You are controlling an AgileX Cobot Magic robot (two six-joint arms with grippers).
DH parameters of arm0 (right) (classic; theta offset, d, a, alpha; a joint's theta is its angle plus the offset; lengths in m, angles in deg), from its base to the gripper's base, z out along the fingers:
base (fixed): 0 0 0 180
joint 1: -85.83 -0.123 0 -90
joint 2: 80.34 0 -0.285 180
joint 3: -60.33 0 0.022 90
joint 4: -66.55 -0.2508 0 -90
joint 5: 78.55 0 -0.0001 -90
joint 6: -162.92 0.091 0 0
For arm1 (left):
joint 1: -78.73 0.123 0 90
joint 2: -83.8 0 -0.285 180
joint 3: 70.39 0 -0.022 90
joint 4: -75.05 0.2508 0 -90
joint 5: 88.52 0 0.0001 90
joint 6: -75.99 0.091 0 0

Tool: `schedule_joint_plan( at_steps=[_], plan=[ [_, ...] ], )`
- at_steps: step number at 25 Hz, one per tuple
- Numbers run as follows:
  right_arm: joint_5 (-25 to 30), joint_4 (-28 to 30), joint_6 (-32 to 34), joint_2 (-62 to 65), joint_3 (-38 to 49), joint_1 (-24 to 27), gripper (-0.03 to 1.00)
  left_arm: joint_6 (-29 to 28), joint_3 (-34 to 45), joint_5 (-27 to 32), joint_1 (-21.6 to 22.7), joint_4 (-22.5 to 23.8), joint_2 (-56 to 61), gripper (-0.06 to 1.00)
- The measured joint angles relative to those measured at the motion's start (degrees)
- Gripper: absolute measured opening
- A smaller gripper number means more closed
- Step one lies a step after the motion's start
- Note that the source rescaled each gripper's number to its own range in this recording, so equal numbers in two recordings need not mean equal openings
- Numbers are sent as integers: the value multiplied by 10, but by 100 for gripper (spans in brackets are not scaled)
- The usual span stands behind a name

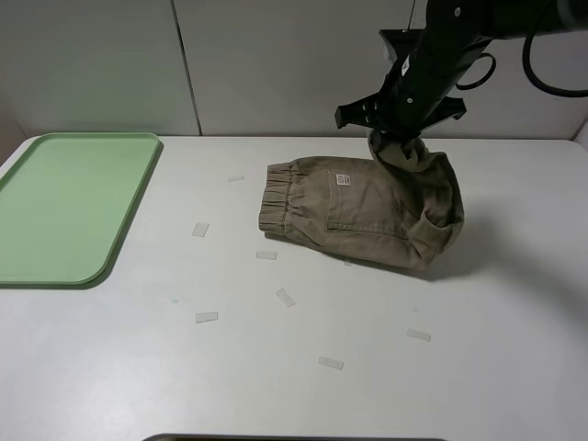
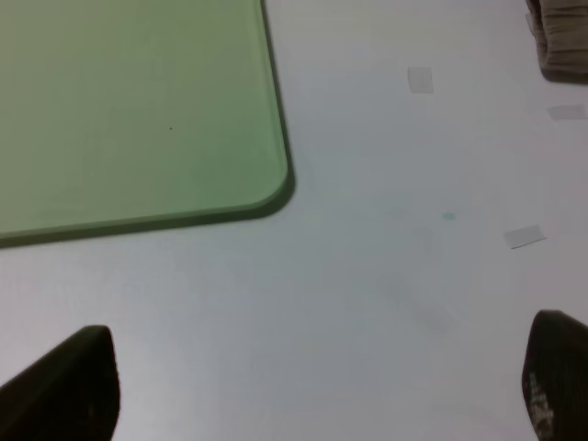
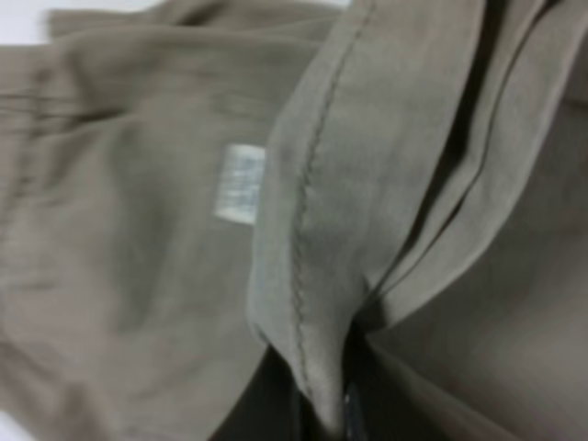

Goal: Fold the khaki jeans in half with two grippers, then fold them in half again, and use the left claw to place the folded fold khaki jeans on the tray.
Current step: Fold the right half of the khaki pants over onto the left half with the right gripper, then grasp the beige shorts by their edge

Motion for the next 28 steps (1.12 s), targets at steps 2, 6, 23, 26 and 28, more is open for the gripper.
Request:
schedule_joint_plan(
  at_steps=[2,6,23,26,28],
  plan=[
    [-8,-24,0,-2,0,-15,2,0,0,0,0,0,0,87],
    [-23,-65,0,-7,0,-35,2,0,0,0,0,0,0,87],
    [-117,-132,-125,-15,0,-64,99,0,0,-1,0,0,0,87],
    [-118,-108,-125,-15,0,-64,100,0,0,-1,0,0,0,87],
    [-115,-88,-125,-15,0,-60,100,0,0,-1,0,0,0,87]
  ],
)
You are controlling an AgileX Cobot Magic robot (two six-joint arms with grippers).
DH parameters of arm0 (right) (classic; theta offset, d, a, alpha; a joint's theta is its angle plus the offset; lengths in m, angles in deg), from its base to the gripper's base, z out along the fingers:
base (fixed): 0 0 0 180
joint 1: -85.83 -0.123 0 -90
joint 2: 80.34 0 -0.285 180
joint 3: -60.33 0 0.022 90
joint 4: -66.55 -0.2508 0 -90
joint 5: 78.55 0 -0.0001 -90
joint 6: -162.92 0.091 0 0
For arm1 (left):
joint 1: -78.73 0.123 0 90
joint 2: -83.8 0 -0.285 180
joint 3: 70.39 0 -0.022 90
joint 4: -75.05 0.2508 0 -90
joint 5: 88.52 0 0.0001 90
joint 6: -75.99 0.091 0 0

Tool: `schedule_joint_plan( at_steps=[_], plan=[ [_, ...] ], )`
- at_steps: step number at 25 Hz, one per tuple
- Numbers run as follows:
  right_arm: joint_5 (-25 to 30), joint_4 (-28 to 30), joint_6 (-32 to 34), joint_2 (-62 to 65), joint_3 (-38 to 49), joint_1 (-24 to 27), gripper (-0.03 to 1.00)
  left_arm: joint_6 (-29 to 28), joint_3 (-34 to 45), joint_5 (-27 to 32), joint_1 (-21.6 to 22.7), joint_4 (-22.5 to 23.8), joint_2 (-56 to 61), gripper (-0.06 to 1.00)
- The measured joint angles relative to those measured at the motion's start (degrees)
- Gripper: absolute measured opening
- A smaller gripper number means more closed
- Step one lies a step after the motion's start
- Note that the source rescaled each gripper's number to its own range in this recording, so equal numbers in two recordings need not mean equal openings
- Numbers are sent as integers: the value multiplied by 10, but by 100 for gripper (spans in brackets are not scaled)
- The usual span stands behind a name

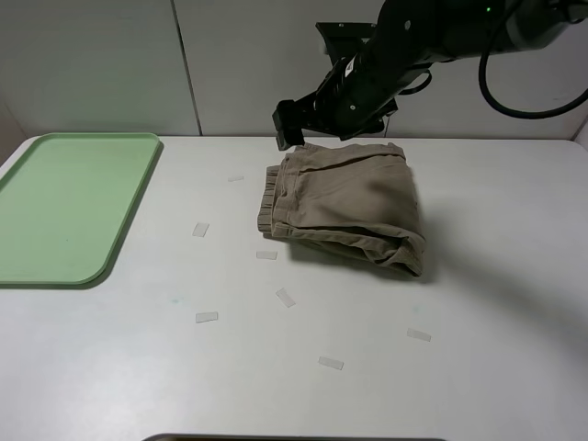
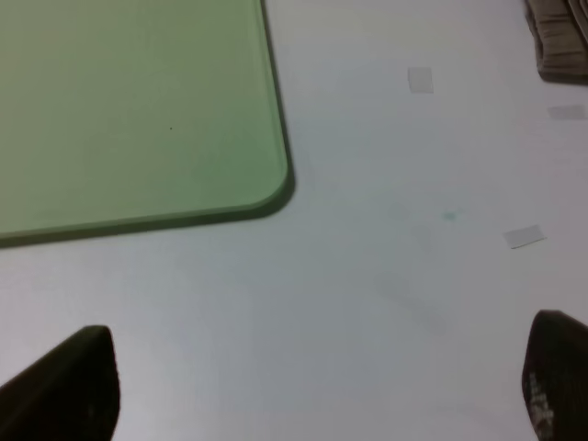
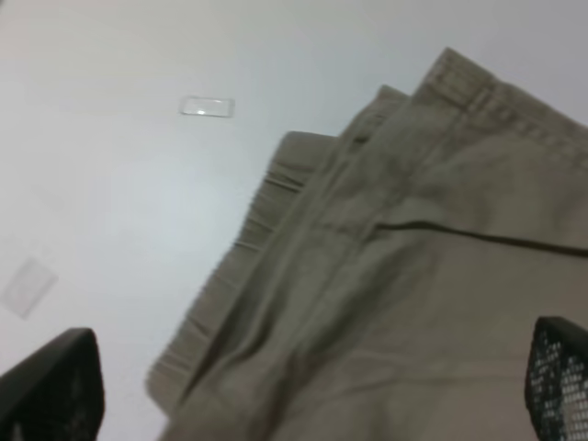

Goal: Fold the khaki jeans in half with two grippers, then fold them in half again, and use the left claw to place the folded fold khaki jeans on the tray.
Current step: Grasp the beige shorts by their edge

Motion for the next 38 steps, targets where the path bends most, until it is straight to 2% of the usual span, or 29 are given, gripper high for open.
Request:
schedule_joint_plan(
  at_steps=[4,11,14,15,17,18,21,22,28,30,35,38],
  plan=[
    [15,38,0,0,0,12,100,0,0,0,0,0,0,87],
    [85,198,40,28,10,80,100,0,0,0,0,0,0,87],
    [82,212,55,83,51,112,100,0,0,0,0,0,0,87],
    [82,212,55,83,51,112,100,0,0,0,0,0,0,87],
    [59,207,63,145,115,158,100,0,0,0,0,0,0,87],
    [59,207,63,145,115,158,100,0,0,0,0,0,0,87],
    [56,202,65,219,179,204,100,0,0,0,0,0,0,87],
    [58,198,65,270,215,235,100,0,0,0,0,0,0,87],
    [89,184,47,418,291,324,100,0,0,0,0,0,0,87],
    [94,161,35,476,311,336,100,0,0,0,0,0,0,87],
    [93,55,-28,629,367,338,100,0,0,0,0,0,0,87],
    [111,26,-60,725,407,338,100,0,0,0,0,0,0,87]
  ],
)
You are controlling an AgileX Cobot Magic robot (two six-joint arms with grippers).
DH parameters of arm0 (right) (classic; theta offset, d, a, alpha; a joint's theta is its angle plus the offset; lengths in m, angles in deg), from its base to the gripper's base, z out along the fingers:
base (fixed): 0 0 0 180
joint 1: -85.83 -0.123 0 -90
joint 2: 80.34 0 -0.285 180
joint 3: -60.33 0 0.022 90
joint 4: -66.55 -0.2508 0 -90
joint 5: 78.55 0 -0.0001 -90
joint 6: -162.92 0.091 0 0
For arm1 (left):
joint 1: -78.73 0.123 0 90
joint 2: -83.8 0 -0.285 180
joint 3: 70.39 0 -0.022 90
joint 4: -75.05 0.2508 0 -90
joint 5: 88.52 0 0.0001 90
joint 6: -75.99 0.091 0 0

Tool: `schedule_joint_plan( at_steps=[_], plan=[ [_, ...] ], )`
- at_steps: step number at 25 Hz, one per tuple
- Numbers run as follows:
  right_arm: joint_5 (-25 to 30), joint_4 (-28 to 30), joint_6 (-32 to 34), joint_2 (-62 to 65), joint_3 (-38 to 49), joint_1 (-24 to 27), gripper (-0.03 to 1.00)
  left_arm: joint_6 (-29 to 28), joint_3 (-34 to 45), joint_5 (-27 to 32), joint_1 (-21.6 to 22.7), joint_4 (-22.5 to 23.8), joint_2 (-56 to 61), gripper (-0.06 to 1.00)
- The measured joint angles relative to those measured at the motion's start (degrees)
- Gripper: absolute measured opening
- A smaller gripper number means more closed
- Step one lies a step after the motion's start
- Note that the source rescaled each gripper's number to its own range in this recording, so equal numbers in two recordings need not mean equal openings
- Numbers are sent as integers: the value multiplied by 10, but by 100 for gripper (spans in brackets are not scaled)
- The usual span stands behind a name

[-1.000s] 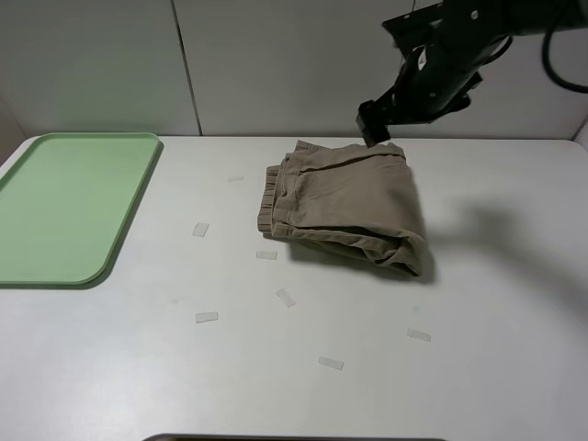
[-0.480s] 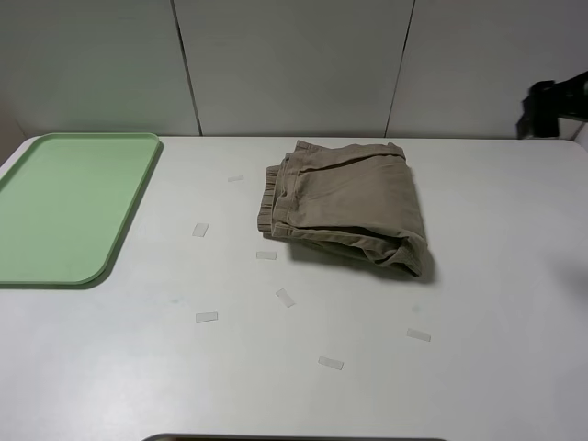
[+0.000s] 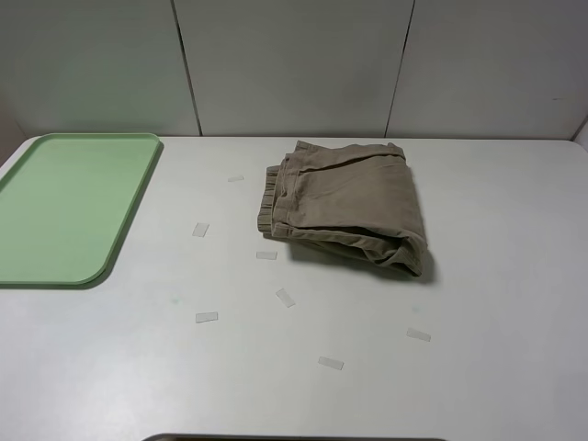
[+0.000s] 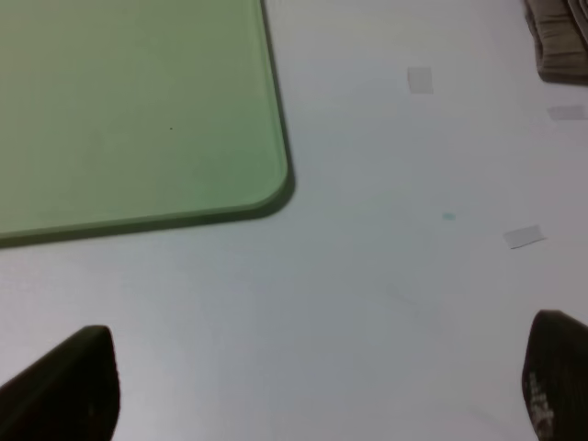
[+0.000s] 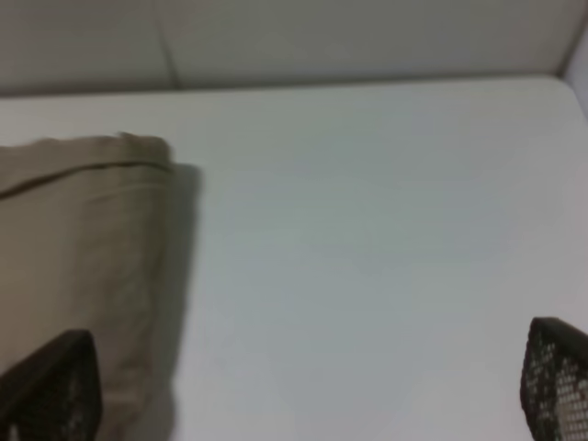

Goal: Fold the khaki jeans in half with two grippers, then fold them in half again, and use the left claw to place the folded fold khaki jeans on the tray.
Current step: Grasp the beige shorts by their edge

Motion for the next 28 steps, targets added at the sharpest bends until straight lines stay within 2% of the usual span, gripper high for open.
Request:
schedule_joint_plan(
  at_steps=[5,11,18,28],
  plan=[
    [51,-9,-8,128,42,0,100,0,0,0,0,0,0,87],
    [96,-22,5,225,66,0,100,0,0,0,0,0,0,87],
    [133,-23,7,294,83,0,100,0,0,0,0,0,0,87],
    [213,-10,21,363,88,0,100,0,0,0,0,0,0,87]
  ],
)
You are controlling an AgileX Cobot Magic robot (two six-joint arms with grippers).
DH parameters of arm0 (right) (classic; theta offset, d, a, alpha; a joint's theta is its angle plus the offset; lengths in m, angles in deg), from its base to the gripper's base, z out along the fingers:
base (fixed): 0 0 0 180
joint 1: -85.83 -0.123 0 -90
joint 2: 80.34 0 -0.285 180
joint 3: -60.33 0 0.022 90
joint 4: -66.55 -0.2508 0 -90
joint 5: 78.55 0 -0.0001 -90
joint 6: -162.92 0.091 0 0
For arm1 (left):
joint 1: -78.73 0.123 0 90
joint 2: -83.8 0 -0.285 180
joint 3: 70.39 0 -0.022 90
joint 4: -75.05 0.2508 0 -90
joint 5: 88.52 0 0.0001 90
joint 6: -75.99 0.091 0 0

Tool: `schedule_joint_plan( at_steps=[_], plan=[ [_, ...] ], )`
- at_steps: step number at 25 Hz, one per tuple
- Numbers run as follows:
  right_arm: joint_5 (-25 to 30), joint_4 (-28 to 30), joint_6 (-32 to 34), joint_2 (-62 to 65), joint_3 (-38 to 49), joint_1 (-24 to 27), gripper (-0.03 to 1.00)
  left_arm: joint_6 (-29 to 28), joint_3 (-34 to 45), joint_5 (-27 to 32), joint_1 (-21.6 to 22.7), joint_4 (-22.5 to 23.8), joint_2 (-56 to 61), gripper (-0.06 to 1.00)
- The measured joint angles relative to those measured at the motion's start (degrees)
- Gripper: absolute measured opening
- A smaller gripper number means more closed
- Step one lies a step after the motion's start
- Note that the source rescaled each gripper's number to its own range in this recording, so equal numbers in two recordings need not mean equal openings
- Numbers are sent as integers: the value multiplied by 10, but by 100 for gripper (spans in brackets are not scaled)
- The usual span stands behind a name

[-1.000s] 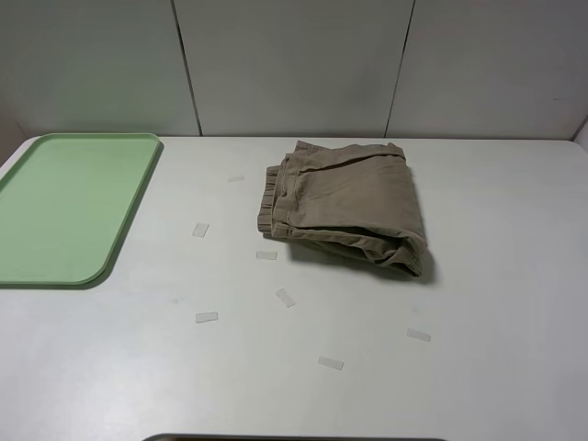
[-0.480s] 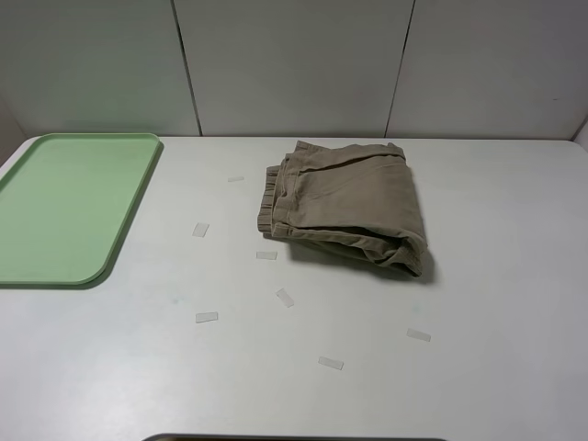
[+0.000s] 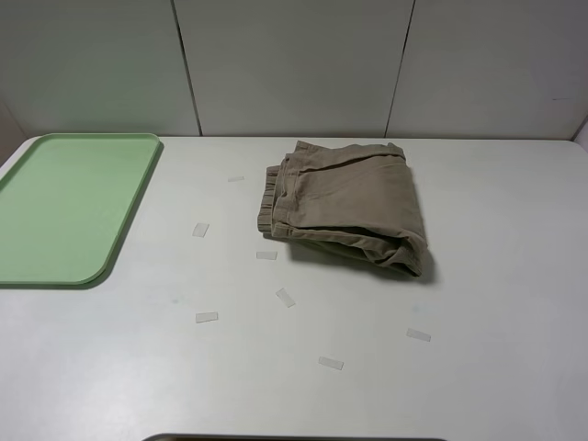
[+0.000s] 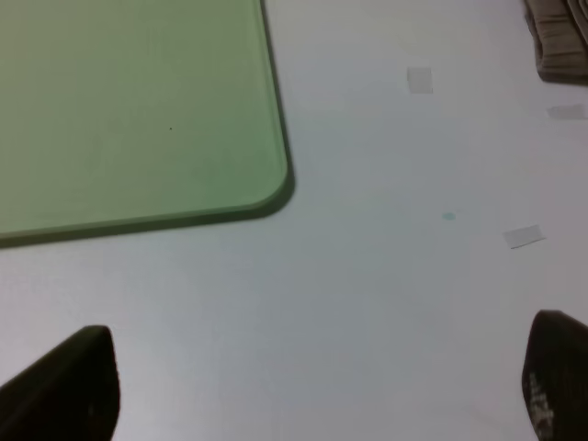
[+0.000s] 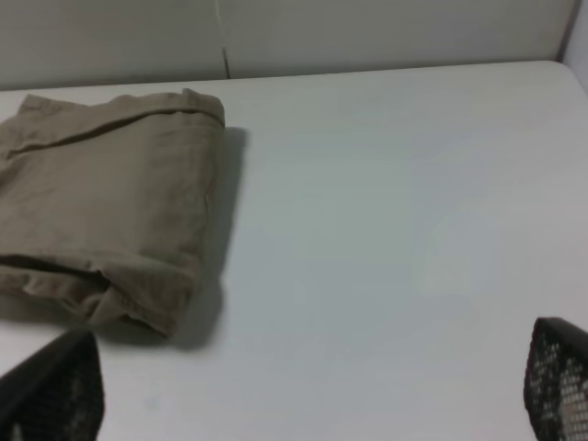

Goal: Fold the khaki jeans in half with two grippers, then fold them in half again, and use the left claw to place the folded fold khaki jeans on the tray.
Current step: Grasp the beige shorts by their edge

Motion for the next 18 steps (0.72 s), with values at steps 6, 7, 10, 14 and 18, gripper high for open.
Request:
schedule_joint_plan(
  at_steps=[6,7,10,14,18],
  plan=[
    [30,2,9,20,1,0,100,0,0,0,0,0,0,87],
    [36,2,10,20,1,0,100,0,0,0,0,0,0,87],
    [41,2,14,20,1,-11,100,0,0,0,0,0,0,87],
    [42,30,14,20,1,-49,100,0,0,0,0,0,0,87],
    [40,69,34,20,2,-81,100,0,0,0,0,0,0,87]
  ],
)
